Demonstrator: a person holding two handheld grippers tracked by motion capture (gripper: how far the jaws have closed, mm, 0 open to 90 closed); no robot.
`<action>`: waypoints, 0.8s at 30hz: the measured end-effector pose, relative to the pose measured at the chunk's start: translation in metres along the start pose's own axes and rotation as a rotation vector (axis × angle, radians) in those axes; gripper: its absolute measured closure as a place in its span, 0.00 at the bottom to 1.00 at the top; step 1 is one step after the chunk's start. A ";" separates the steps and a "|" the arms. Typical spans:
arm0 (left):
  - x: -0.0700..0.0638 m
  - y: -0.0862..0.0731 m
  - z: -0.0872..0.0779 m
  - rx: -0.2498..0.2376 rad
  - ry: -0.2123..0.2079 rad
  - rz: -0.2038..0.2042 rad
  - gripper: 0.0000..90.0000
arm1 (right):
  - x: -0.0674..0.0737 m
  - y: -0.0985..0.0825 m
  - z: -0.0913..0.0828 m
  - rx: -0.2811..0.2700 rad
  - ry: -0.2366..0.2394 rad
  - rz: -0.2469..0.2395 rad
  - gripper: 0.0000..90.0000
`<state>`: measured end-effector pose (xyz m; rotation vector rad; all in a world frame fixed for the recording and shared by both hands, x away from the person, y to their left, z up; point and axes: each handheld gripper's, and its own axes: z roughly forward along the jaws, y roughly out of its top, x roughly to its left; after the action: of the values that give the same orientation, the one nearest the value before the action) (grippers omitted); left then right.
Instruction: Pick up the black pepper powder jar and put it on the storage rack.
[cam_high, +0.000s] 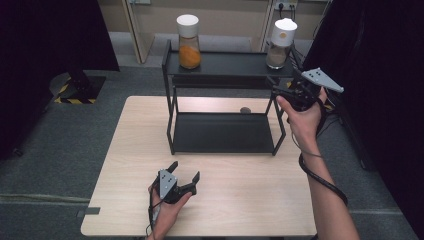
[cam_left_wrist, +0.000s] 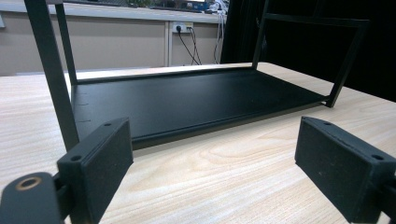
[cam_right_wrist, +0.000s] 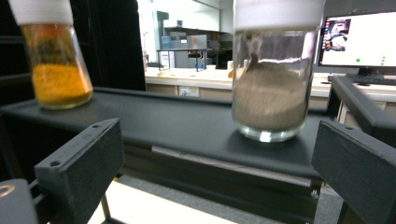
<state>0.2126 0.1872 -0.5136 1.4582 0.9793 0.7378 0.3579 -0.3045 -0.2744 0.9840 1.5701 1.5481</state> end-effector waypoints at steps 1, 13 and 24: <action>0.000 0.000 0.000 0.000 0.000 0.000 0.12 | 0.000 -0.003 -0.001 0.001 0.001 -0.001 0.03; -0.001 -0.001 0.000 -0.004 0.001 -0.001 0.12 | 0.004 -0.027 -0.009 0.032 0.019 0.002 0.03; -0.001 -0.001 0.000 -0.005 0.002 -0.001 0.12 | 0.007 -0.046 -0.021 0.047 0.033 0.009 0.03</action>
<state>0.2119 0.1867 -0.5144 1.4525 0.9792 0.7410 0.3347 -0.3074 -0.3200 0.9973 1.6340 1.5465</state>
